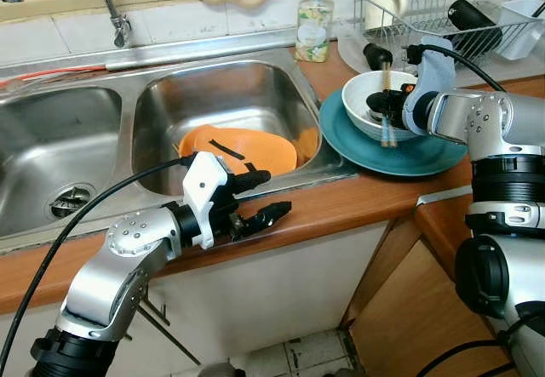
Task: Kitchen organization
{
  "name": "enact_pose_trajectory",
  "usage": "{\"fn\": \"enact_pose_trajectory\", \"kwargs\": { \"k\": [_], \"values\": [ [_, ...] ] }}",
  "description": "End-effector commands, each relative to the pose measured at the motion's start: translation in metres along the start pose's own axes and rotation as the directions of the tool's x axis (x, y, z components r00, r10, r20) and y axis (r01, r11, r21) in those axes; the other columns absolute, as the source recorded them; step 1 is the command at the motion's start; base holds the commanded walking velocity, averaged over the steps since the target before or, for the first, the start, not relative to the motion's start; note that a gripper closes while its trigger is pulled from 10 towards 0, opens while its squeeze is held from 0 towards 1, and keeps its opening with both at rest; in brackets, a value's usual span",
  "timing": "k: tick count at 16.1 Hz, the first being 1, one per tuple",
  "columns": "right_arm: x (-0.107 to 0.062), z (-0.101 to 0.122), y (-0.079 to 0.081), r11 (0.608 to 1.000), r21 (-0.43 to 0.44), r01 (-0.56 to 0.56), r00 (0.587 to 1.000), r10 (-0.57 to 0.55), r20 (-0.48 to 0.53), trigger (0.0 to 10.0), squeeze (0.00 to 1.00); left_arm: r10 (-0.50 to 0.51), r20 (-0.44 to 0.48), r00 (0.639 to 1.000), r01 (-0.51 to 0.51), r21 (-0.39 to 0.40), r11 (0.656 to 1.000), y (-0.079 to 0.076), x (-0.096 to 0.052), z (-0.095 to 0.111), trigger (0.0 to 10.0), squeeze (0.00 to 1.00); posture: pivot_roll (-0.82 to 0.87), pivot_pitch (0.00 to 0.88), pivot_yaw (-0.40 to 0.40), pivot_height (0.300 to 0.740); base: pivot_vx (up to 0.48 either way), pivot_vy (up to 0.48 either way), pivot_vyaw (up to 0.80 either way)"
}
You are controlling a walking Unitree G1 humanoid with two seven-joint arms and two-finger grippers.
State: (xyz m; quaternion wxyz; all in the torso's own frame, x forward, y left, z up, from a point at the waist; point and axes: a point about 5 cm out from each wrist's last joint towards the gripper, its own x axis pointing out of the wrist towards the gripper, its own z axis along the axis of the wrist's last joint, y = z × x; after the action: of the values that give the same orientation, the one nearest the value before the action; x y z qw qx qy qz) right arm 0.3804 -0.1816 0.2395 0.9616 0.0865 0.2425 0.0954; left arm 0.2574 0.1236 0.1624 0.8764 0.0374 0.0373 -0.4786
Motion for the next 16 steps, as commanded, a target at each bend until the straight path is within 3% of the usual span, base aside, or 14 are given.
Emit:
{"fn": "enact_pose_trajectory", "kwargs": {
  "k": [1,16],
  "values": [
    [-0.001,0.006,0.005,1.000,0.013,-0.016,1.000,0.016,0.001,0.0,0.00,-0.001,-0.007,1.000,0.002,0.023,1.000,-0.002,-0.002,0.002,10.0,0.00,-0.02,0.000,0.039,0.740,0.000,0.000,0.00],
    [-0.006,0.020,-0.005,0.995,0.093,-0.025,0.997,0.018,0.072,0.0,0.00,0.005,-0.003,1.000,-0.005,0.030,1.000,0.001,0.000,0.003,10.0,0.00,-0.03,0.000,0.040,0.740,0.000,0.000,0.00]
  ]
}}
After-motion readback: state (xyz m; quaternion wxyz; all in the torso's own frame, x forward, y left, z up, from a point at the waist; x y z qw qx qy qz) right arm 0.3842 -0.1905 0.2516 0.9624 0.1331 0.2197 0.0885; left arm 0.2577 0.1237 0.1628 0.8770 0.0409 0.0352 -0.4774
